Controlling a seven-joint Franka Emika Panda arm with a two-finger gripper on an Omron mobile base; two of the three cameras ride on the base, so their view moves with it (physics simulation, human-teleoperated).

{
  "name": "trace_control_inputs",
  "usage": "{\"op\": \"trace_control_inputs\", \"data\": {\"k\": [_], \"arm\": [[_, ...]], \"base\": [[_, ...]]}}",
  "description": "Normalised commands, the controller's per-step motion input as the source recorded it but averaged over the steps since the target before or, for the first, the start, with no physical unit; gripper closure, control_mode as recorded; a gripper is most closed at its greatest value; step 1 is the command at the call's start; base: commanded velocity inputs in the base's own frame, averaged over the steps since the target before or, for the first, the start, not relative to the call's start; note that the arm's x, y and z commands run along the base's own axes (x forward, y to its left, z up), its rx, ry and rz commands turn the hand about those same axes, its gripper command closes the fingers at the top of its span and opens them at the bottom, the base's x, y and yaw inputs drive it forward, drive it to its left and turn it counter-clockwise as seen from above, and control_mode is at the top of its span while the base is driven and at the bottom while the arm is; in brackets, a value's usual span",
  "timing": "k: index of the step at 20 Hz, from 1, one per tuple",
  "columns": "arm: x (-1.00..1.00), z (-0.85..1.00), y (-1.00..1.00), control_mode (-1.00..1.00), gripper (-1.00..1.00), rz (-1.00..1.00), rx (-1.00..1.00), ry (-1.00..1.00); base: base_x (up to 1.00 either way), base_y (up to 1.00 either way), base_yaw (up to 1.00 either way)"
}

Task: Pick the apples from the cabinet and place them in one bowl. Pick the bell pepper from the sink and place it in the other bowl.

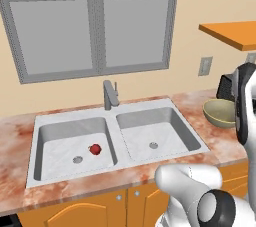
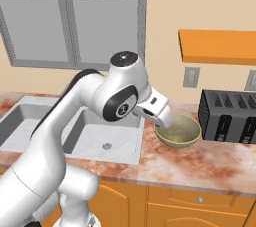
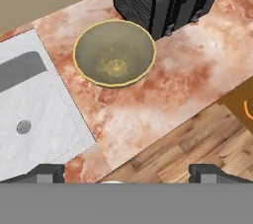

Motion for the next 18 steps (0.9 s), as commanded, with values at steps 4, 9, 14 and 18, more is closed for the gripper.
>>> {"op": "trace_control_inputs", "data": {"k": [4,9,14,18], "arm": [[0.01,0.0,0.46,-1.0,-1.0,0.18,0.05,0.22],[0.0,-0.06,0.47,-1.0,-1.0,0.2,0.07,0.06],[0.0,-0.13,0.58,-1.0,-1.0,0.22,0.01,0.0],[0.0,-0.18,0.62,-1.0,-1.0,0.2,0.0,-0.01]], "base": [[0.0,0.0,0.0],[0.0,0.0,0.0],[0.0,0.0,0.0],[0.0,0.0,0.0]]}}
